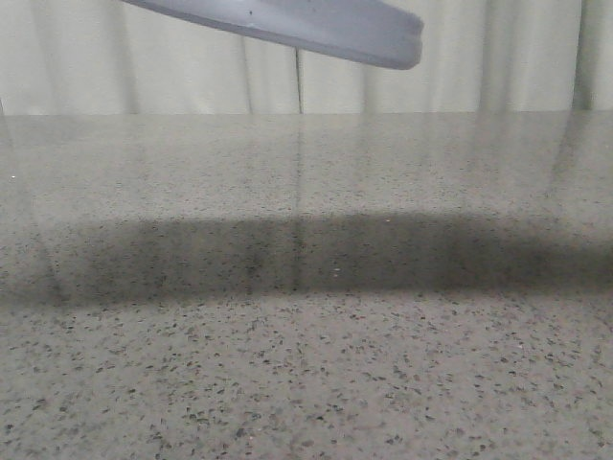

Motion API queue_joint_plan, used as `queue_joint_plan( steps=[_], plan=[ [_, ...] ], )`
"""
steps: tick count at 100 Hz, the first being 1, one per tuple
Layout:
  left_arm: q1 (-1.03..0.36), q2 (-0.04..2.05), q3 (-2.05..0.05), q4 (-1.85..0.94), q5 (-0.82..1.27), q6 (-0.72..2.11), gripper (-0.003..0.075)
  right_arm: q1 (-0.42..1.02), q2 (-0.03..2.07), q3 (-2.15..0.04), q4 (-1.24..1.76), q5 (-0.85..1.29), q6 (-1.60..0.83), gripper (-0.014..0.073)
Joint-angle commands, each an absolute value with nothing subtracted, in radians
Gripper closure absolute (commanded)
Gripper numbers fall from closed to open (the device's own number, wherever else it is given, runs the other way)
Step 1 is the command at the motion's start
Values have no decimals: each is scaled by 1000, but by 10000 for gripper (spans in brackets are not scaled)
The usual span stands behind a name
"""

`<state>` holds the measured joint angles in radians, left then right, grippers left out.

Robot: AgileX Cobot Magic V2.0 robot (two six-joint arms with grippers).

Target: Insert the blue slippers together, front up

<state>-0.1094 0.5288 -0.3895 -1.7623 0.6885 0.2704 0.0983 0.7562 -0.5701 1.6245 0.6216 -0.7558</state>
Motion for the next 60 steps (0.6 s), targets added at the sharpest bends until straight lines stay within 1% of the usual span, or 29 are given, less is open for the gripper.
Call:
queue_joint_plan(
  steps=[1,24,60],
  plan=[
    [-114,537,-426,-1861,805,253,705,107,785,-597,1709,810,-808,685],
    [-114,537,-426,-1861,804,251,705,107,816,-597,1770,905,-863,685],
    [-114,537,-426,-1861,797,239,705,107,816,-597,1814,933,-896,685]
  ],
)
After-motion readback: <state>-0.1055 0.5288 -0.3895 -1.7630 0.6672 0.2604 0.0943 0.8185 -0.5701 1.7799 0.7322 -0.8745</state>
